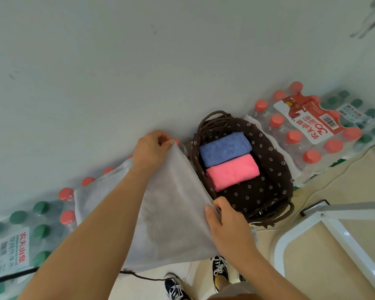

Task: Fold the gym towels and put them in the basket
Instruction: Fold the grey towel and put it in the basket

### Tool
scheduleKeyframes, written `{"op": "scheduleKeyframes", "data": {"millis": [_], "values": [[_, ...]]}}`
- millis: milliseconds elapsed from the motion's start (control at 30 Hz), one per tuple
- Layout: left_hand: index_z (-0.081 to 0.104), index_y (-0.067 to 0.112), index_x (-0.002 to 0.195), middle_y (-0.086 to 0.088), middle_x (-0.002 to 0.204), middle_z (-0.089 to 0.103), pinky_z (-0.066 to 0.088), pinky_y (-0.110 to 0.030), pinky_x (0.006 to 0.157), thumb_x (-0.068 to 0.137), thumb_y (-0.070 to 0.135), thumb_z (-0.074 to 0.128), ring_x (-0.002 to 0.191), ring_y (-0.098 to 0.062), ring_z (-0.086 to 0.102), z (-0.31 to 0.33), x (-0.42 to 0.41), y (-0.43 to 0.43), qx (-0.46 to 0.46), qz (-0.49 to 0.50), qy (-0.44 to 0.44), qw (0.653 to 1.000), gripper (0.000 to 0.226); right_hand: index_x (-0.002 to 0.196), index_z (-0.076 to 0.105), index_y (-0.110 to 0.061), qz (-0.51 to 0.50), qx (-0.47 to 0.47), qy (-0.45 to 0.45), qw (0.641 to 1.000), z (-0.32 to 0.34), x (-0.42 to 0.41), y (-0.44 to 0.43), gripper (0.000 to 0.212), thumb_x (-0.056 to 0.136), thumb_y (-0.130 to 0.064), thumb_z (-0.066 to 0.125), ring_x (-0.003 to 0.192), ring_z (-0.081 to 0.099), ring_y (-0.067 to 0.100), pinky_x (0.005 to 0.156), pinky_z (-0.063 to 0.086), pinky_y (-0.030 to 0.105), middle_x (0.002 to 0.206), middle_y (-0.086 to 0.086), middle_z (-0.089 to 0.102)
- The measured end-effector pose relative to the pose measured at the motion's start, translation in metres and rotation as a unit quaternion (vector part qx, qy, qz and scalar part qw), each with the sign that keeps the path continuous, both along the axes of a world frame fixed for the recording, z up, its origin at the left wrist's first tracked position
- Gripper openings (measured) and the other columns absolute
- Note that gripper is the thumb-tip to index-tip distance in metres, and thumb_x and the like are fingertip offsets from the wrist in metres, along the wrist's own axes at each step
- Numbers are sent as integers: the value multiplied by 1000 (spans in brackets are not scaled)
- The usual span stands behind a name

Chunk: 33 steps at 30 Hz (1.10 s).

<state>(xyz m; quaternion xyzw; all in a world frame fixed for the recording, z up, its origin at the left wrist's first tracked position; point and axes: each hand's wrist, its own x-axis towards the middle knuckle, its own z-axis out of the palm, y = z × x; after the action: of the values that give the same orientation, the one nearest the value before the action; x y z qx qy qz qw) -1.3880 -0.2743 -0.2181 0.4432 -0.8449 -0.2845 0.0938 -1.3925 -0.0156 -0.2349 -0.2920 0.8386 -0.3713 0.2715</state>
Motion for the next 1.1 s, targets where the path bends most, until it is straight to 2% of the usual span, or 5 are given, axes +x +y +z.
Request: {"op": "scheduleKeyframes", "data": {"millis": [333, 567, 667, 867, 1100], "values": [[64, 28, 84, 9, 72, 61, 47, -29, 71, 85, 30, 64, 76, -15, 58, -2, 0, 1, -13, -2, -8, 1000, 2, 87, 35, -27, 30, 97, 118, 988, -5, -7, 1, 24, 100, -45, 25, 59, 51, 9, 52, 37, 22, 68, -8, 49], [65, 23, 99, 5, 93, 59, 39, -23, 73, 86, 34, 63, 83, -15, 60, 3, 5, 8, -43, 6, 5, 999, 17, 98, 56, -23, 28, 14, 175, 984, 9, -30, -25, 9, 92, -29, 54, 78, 52, 16, 65, 47, 32, 90, -5, 54], [67, 22, 109, 4, 105, 60, 40, -21, 75, 89, 28, 62, 78, -12, 58, 16, 40, 11, -74, 33, 37, 996, 22, 113, 59, -20, 62, -29, 167, 984, 23, -50, -66, 23, 94, -27, 51, 94, 53, 20, 79, 48, 40, 100, 0, 60], [72, 23, 90, 2, 87, 59, 36, -26, 67, 90, 29, 62, 75, -17, 58, 26, 164, -10, -105, 171, -18, 979, 11, 109, 58, -11, 150, 46, 212, 965, 21, -81, -161, 24, 93, -24, 46, 101, 53, 39, 84, 41, 42, 108, 16, 62], [65, 28, 115, 3, 96, 57, 43, -27, 72, 93, 33, 56, 83, -16, 56, 8, 218, -14, -22, 210, -30, 977, 24, 132, 51, -25, 201, 92, 182, 958, 10, -92, -195, 39, 93, -29, 52, 113, 53, 35, 91, 46, 40, 121, 19, 57]]}}
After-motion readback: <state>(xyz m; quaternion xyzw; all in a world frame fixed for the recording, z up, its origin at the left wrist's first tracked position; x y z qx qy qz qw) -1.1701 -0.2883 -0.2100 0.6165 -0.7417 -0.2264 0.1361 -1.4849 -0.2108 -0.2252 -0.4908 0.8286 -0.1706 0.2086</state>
